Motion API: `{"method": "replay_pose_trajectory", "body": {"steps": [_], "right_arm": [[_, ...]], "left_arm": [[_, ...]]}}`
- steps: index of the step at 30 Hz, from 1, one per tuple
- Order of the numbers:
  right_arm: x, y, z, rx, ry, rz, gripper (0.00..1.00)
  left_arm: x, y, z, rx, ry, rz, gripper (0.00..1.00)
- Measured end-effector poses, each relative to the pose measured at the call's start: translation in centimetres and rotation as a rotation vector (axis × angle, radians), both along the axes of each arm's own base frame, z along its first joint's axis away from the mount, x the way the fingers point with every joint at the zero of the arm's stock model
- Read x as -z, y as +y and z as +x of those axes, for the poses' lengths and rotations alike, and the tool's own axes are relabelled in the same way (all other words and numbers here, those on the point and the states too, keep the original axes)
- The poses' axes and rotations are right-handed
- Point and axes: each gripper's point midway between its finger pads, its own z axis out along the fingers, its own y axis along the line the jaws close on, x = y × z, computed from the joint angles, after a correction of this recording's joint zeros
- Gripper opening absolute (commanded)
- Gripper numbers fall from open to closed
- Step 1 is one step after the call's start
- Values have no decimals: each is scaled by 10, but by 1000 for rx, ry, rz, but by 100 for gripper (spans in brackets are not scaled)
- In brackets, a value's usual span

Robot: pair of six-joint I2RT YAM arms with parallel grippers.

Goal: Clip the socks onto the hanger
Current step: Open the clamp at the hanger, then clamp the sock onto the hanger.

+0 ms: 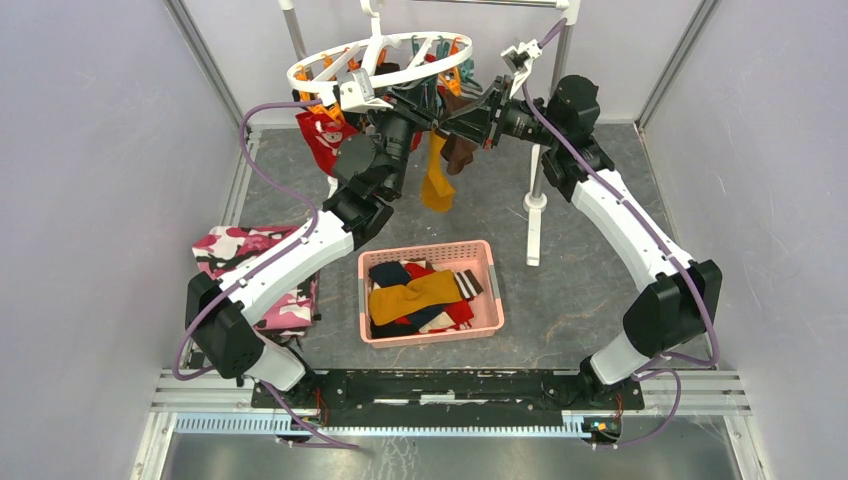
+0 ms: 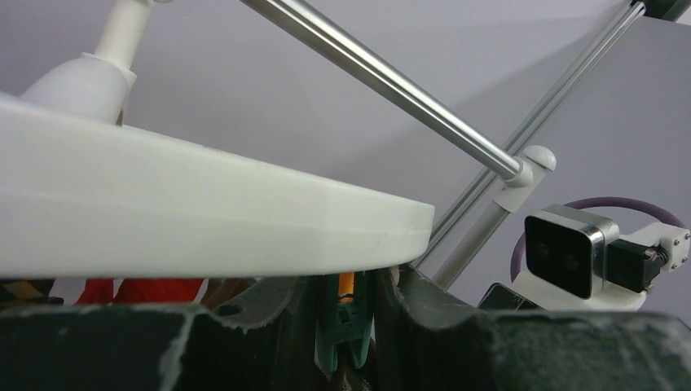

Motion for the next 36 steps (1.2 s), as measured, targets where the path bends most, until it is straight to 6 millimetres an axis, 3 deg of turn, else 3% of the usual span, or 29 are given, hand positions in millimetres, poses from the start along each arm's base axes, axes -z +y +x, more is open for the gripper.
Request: {"method": "replay_pose_trajectory", "body": {"steps": [22, 36], "right_arm": [[-4, -13, -3, -9, 6, 28, 0], [-20, -11, -13, -52, 13, 85, 0]], "left_arm": [[-5, 2, -4, 6, -10, -5, 11], [-5, 2, -4, 8, -10, -3, 11]]}}
